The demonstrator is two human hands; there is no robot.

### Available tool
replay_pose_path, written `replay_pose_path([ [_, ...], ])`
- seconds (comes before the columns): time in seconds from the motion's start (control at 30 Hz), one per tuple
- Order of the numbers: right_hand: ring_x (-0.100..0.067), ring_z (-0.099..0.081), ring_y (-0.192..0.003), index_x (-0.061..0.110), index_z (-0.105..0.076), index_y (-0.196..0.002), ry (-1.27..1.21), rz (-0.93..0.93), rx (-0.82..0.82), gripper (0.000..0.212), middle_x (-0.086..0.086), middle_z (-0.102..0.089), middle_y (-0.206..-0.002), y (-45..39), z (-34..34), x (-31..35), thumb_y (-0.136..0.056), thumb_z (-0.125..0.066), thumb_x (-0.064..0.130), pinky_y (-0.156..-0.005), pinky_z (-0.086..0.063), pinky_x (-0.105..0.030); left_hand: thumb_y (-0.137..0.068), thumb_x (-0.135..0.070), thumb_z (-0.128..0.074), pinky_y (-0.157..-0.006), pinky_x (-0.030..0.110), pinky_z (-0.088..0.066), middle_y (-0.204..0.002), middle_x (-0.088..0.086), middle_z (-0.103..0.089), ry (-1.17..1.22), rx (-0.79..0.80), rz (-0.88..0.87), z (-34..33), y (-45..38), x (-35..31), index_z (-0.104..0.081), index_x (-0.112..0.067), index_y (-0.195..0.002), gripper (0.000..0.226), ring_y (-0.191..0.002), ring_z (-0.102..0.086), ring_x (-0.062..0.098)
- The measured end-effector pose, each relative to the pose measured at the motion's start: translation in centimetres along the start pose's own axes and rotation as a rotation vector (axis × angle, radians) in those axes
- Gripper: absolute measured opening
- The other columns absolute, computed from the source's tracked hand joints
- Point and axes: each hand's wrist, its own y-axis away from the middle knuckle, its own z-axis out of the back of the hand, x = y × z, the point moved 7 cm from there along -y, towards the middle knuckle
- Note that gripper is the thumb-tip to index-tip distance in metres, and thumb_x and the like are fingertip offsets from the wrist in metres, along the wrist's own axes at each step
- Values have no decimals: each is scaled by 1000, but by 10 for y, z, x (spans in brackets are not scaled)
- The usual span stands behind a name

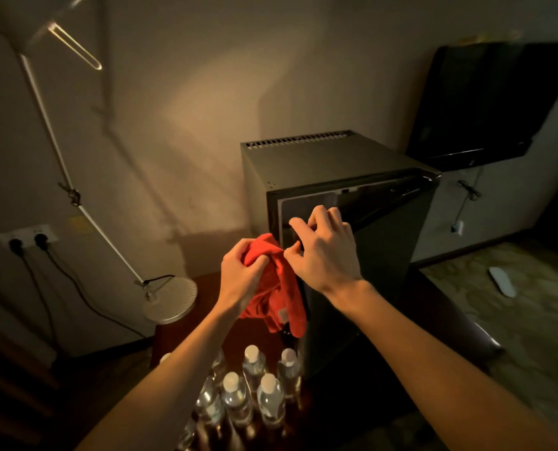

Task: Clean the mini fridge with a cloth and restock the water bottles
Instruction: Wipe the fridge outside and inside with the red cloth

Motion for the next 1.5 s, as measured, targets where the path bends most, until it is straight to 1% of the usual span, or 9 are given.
replay_pose_path([
  [0.3, -31, -48, -114, 14, -62, -99, 294, 25, -7, 20, -11, -57, -116, 42, 40, 9, -79, -64, 18, -100, -38, -46, -72, -18, -64, -76, 28, -51, -84, -6, -70, 12, 125, -31, -23, 39, -10, -70, -23, -95, 24, -79, -64, 8],
  [0.47, -36, -35, -139, 1, -57, -126, 412, 122, 318, 44, -22, -50, -139, 73, 16, 34, -86, -62, 17, -120, -14, -52, -76, -16, -73, -78, 26, -52, -85, -6, -71, 35, 217, -100, -47, 51, -24, -69, -22, -95, 20, -81, -65, 7],
  [0.63, -32, -54, -117, 9, -66, -107, 705, 82, 609, 26, -11, -68, -103, 98, 13, 31, -92, -59, 29, -120, 2, -52, -77, -16, -76, -81, 37, -55, -85, -6, -72, -46, 285, -11, -62, 70, -8, -70, -21, -94, 19, -85, -67, 10],
  [0.73, -31, -53, -122, 11, -66, -110, 747, 90, 715, 30, -7, -70, -102, 109, 9, 30, -93, -58, 35, -118, -8, -55, -75, -15, -76, -81, 37, -55, -85, -5, -72, -76, 290, 32, -72, 79, -2, -70, -21, -93, 20, -87, -67, 13],
  [0.87, -32, -63, -98, 12, -66, -105, 763, 6, 852, 29, -10, -69, -94, 127, -5, 22, -90, -61, 36, -100, -29, -62, -75, -15, -72, -79, 30, -51, -83, -3, -70, -96, 327, 15, -88, 87, -9, -68, -17, -91, 17, -82, -64, 11],
  [1.0, -26, -66, -89, 17, -68, -101, 513, -155, 744, 20, -3, -69, -96, 136, 1, 5, -90, -58, 30, -79, -43, -39, -68, -25, -61, -76, 26, -48, -80, -6, -67, -135, 286, -40, -97, 85, -21, -67, -20, -90, 24, -76, -59, 5],
  [1.13, -31, -64, -102, 15, -68, -106, 379, -343, 686, 24, -5, -69, -105, 143, 5, -30, -86, -57, 23, -89, -48, -47, -68, -27, -60, -73, 23, -46, -78, -11, -66, -151, 251, -50, -109, 82, -17, -68, -22, -89, 24, -72, -57, -2],
  [1.3, -29, -64, -109, 8, -62, -111, 184, -536, 580, 29, -11, -67, -114, 144, 5, -71, -85, -52, 15, -86, -51, -36, -69, -22, -60, -74, 21, -47, -78, -12, -67, -74, 217, -60, -132, 80, -11, -68, -24, -89, 22, -76, -60, -1],
  [1.5, -33, -60, -111, 3, -57, -119, 87, -761, 600, 43, -17, -62, -121, 151, 11, -144, -96, -47, 36, -87, -46, -35, -69, -19, -61, -73, 18, -46, -79, -11, -68, -48, 236, -57, -172, 61, 5, -67, -26, -89, 22, -77, -61, -3],
])
